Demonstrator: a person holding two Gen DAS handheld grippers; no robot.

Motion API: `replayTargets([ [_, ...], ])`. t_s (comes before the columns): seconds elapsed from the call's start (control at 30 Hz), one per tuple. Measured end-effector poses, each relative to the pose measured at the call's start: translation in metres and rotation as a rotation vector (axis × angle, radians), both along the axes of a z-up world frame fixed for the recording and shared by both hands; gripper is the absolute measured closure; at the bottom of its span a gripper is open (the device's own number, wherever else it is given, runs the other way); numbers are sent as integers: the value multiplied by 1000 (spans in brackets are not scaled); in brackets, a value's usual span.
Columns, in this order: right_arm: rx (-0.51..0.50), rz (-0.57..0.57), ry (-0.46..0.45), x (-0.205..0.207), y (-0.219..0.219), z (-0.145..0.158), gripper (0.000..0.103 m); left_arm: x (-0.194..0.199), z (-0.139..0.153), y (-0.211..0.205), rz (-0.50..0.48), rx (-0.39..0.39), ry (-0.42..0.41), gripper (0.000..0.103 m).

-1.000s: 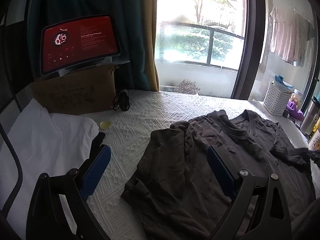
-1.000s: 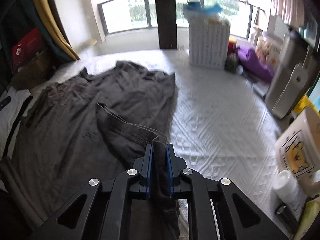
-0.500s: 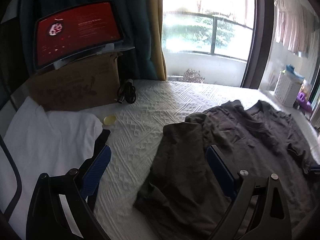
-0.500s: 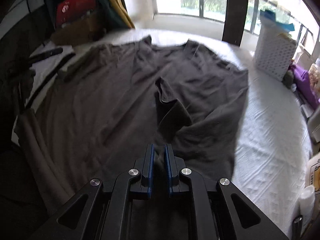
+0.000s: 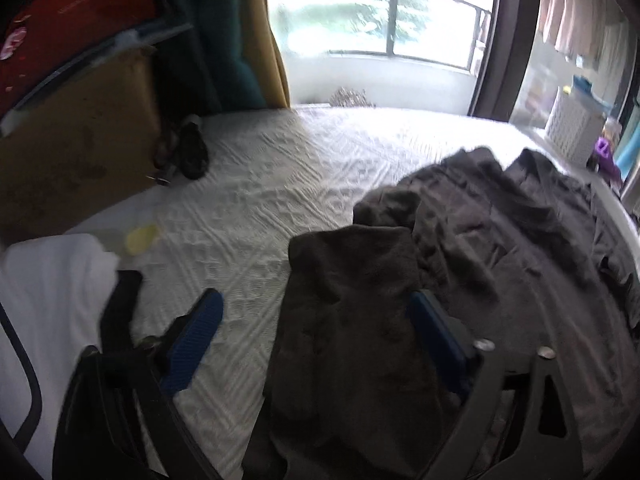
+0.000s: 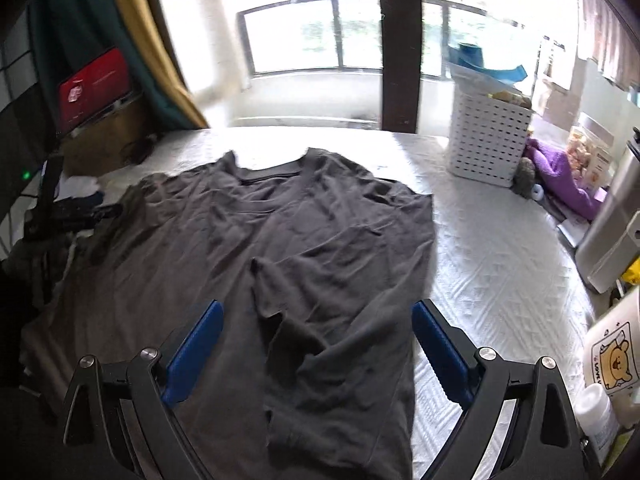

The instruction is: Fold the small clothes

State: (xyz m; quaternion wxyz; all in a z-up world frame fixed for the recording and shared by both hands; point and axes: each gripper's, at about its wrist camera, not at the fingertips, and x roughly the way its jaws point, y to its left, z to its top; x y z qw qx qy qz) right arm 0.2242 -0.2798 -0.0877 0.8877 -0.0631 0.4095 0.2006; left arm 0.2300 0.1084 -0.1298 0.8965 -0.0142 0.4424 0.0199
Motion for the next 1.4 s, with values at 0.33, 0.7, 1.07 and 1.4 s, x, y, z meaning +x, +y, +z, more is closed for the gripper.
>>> replayTargets([
  [0.33, 6, -53, 14, 7, -1, -6, 7, -13, 6, 14, 40, -28, -51, 95],
  [0.7, 3, -16, 16, 7, 15, -6, 7, -34, 8, 53, 151, -93, -45, 96],
  [1.07, 7, -39, 19, 4, 9, -6, 7, -40, 18, 53, 110, -136, -77, 39],
  [1.4, 12, -61, 30, 3, 3, -9, 7, -54, 14, 44, 108, -59, -48, 101],
])
